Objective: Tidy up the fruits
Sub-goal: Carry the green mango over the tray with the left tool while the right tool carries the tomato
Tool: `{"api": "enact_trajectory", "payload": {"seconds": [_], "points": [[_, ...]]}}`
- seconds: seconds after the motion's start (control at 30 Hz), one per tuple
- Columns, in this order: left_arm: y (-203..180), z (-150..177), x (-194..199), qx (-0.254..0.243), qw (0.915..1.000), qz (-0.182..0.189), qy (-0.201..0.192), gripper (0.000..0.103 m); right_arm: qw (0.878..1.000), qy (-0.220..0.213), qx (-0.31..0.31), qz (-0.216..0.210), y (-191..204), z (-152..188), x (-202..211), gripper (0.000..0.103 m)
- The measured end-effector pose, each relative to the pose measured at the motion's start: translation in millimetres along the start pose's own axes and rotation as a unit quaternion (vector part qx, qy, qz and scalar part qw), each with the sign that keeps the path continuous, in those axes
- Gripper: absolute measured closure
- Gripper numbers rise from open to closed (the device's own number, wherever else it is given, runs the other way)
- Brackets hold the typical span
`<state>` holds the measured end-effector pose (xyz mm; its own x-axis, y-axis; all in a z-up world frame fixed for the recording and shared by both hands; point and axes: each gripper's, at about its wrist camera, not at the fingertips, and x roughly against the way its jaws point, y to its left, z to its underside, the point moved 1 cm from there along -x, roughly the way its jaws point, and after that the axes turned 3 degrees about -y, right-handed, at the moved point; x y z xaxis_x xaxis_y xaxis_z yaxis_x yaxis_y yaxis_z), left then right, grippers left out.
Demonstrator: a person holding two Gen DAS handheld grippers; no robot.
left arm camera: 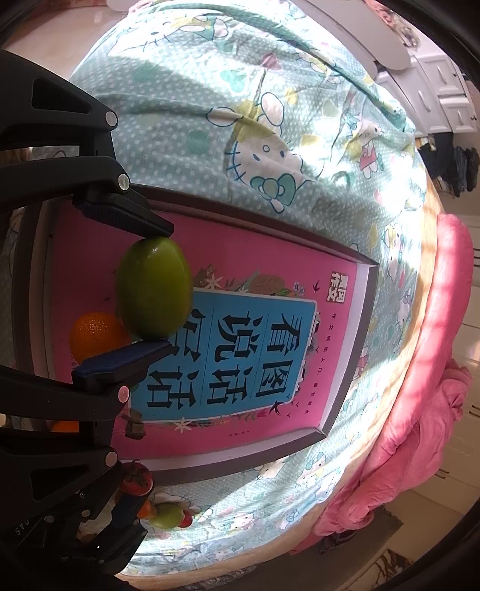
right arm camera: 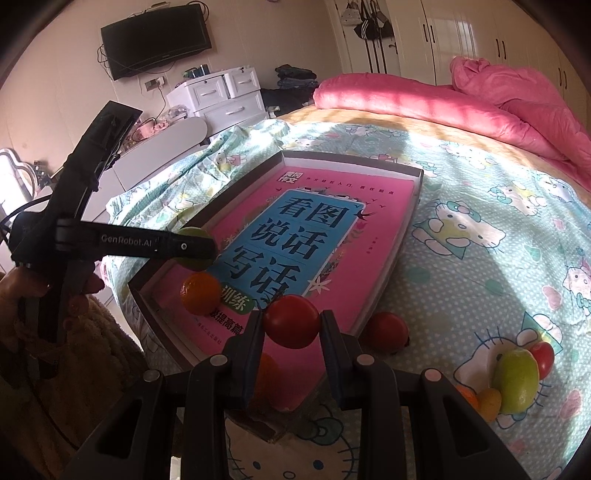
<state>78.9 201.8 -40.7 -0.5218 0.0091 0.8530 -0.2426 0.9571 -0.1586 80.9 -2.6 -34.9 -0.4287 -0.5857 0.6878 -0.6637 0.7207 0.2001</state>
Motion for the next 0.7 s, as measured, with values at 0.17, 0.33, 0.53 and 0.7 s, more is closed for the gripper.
{"api": "enact_trajectory", "payload": {"seconds": [0.17, 0.33, 0.53, 0.7], "points": [[0.8, -1.2, -2.3, 0.001, 1.0000, -0.003, 0.001, 0.044, 1.000, 0.011, -0.002, 0.000, 2.1, -1.7, -11.7, 0.072], [-2.4, 0.9, -6.1, -0.003, 1.0000, -0.005, 0.005, 0.044, 1.000, 0.023, 0.007, -0.002, 8.5, -0.4, -22.1, 0.072], [-6.1, 0.9, -5.9, -0.014, 0.9998, -0.013, -0.001, 0.044, 1.000, 0.025, 0.000, -0.001, 5.1, 1.6, -23.0, 0.072], [-6.9, 1.2, -5.7, -0.016, 0.9998, -0.015, -0.002, 0.044, 1.000, 0.026, -0.007, -0.001, 2.1, 2.6, -23.5, 0.072]]}}
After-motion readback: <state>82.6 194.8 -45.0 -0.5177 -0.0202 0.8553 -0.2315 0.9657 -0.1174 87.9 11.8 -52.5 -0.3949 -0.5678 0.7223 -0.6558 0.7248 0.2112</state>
